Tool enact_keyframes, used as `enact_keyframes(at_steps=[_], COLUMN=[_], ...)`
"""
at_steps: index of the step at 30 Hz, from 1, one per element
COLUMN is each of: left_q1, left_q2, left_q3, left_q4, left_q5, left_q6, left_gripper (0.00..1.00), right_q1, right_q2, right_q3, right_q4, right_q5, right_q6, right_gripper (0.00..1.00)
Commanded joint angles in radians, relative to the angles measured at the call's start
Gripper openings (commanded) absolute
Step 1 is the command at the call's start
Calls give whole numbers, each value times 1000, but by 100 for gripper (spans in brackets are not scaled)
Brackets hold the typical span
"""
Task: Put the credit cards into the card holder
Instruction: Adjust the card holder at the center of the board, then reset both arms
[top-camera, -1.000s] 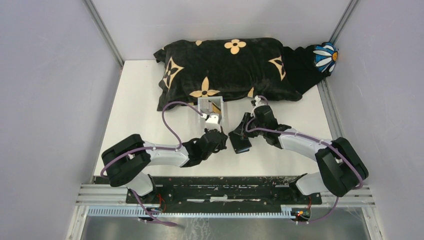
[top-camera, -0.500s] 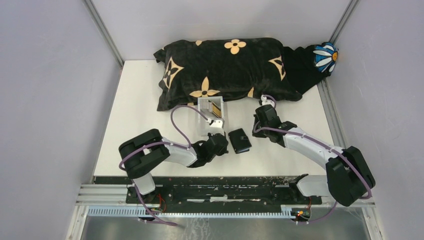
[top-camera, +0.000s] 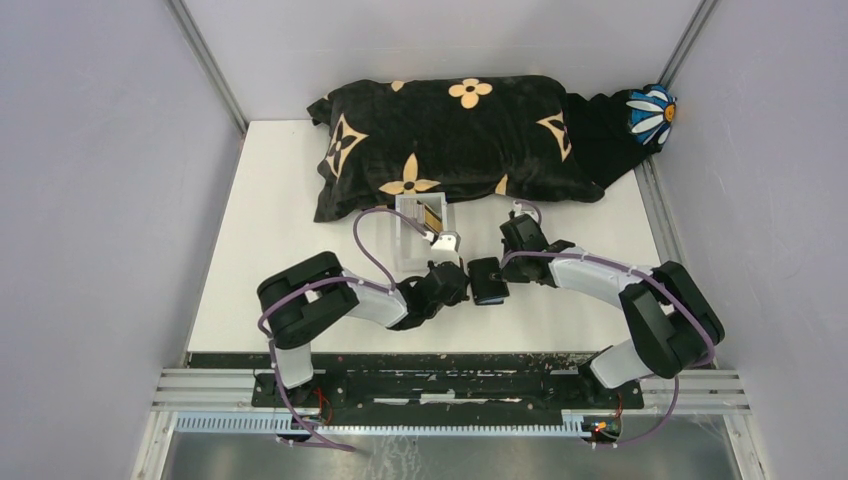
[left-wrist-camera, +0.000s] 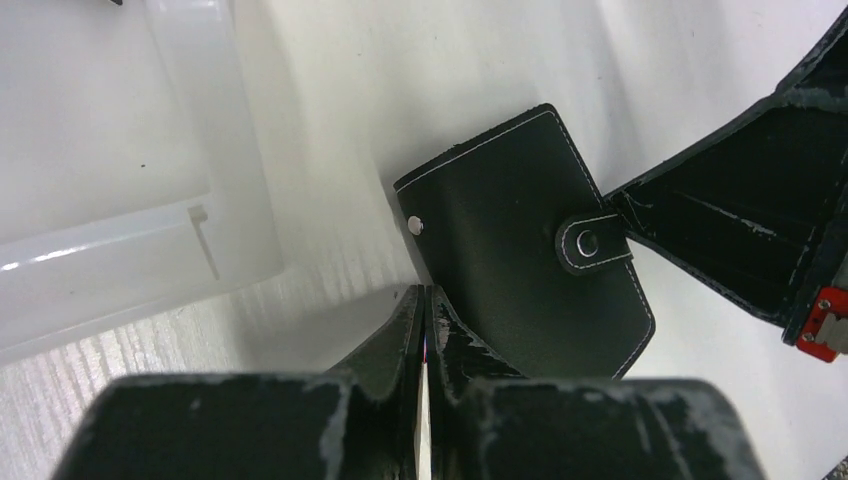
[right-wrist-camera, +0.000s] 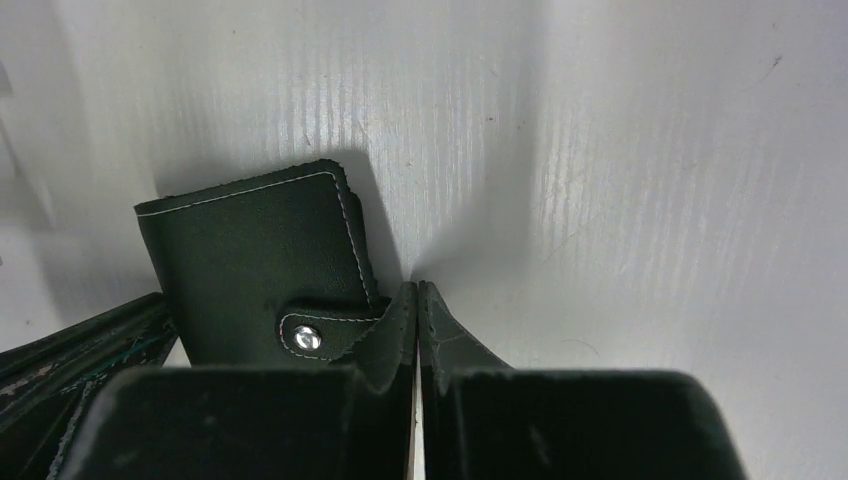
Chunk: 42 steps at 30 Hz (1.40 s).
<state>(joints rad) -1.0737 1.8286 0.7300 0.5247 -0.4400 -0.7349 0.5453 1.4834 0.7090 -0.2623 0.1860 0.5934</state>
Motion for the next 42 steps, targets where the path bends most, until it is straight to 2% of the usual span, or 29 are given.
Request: enact_keyframes(at_steps=[1,7,15,24,31,33,36,39,42], left_q1=[0,0,0,-1,-28,-32,-30,-29,-22], left_q2=[44,57,-6,-102,-310,-366,-433,-475,-497], left_q3=[40,65,31,46,45,44,48,69,89], left_q4=[-66,-76,-127,-186,-263,-293,-326,-381,-425], left_q5=[-5,-11,-86,-131,-238,-274,-345,-431,-540], left_q6=[5,14,3,47,95,127,178,208,206], left_gripper=[8,8,10,15,19,21,28,43,67], right_q1=[5,27,27,17,14,13,14,14,14], right_q2=[-1,-46,-66,-136,-218,-238,-247,-261,-308], right_q3=[-4,-39,-40,3,36,39,60,61,26], right_q4=[52,46,13,-41,-40,-25,-27,-4,55], right_q5=[-19,-13,62,192,285,322,377,444,513], right_q6=[6,34,36,-9,-67,-89,-113,-160,-205], right_gripper=[1,1,4,20,30,33,43,52,62])
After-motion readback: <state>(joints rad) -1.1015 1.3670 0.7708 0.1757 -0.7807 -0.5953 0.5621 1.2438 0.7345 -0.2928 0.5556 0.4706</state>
